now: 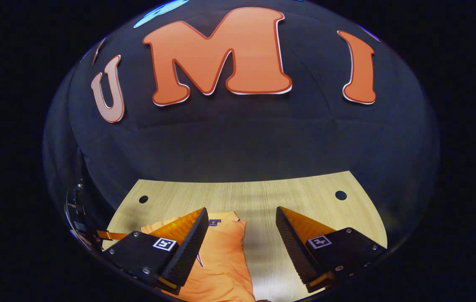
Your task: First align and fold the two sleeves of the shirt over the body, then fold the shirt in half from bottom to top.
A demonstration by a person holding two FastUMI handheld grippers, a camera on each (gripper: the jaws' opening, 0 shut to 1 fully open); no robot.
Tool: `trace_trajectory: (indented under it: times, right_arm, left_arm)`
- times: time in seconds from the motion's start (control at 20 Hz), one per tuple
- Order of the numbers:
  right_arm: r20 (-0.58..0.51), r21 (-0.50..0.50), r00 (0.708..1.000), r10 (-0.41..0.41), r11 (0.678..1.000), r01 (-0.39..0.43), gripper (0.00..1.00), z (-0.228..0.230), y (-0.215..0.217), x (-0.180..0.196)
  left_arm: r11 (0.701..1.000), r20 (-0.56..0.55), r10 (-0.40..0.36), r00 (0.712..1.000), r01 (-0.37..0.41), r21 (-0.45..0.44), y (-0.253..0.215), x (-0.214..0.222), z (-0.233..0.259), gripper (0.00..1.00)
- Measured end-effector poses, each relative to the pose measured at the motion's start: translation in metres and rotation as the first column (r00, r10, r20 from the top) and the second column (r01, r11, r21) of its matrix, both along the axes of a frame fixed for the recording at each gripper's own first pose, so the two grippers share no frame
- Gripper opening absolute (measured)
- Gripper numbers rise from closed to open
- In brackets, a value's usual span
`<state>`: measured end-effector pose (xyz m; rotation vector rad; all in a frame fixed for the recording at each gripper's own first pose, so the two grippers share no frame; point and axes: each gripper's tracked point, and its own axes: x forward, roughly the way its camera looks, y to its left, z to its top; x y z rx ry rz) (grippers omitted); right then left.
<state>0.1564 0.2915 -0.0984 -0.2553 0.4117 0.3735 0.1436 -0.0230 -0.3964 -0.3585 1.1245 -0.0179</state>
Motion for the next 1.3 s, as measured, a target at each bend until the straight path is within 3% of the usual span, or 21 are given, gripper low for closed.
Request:
trace_trajectory:
  times: [0.25, 0.5, 0.65, 0.7, 0.8, 0.95, 1.0, 1.05, 1.15, 1.3]
  right_arm:
    - [-0.004, 0.036, 1.0, -0.008, 0.999, 0.008, 0.98, 0.015, -0.032, -0.002]
    - [-0.033, 0.048, 0.999, -0.041, 0.998, 0.043, 0.98, 0.014, -0.073, 0.004]
    - [-0.045, 0.06, 0.997, -0.056, 0.996, 0.058, 0.98, 0.013, -0.088, 0.007]
    - [-0.049, 0.063, 0.997, -0.054, 0.996, 0.057, 0.98, 0.012, -0.089, 0.007]
    - [-0.055, 0.063, 0.997, -0.05, 0.997, 0.053, 0.99, 0.01, -0.093, 0.007]
    - [-0.05, 0.071, 0.997, -0.063, 0.995, 0.066, 0.99, 0.012, -0.098, 0.008]
    - [-0.038, 0.066, 0.997, -0.071, 0.995, 0.074, 0.99, 0.014, -0.101, 0.009]
    - [-0.032, 0.061, 0.997, -0.077, 0.995, 0.079, 0.99, 0.008, -0.106, 0.004]
    - [-0.012, 0.051, 0.996, -0.084, 0.995, 0.084, 0.99, 0.011, -0.106, 0.001]
    - [-0.006, 0.053, 0.996, -0.092, 0.994, 0.092, 0.99, 0.013, -0.108, -0.003]
  left_arm:
    - [0.992, -0.141, 0.017, 0.99, 0.001, 0.123, -0.005, 0.019, -0.046, 0.98]
    - [0.977, -0.187, 0.003, 0.982, 0.037, 0.209, -0.009, 0.022, -0.06, 0.98]
    - [0.964, -0.207, 0.018, 0.978, 0.038, 0.264, -0.001, 0.019, -0.064, 0.92]
    - [0.959, -0.215, 0.022, 0.976, 0.041, 0.281, 0.003, 0.017, -0.065, 0.87]
    - [0.958, -0.224, -0.03, 0.974, 0.092, 0.273, 0.003, 0.019, -0.065, 0.63]
    - [0.96, -0.203, -0.088, 0.975, 0.138, 0.244, -0.005, 0.026, -0.066, 0.17]
    - [0.963, -0.186, -0.073, 0.98, 0.118, 0.242, -0.005, 0.031, -0.064, 0.17]
    - [0.963, -0.181, -0.074, 0.981, 0.117, 0.241, -0.005, 0.026, -0.063, 0.01]
    - [0.975, -0.163, -0.059, 0.985, 0.092, 0.202, -0.012, 0.029, -0.059, 0.02]
    - [0.971, -0.111, -0.108, 0.988, 0.129, 0.202, -0.022, 0.031, -0.035, 0.01]
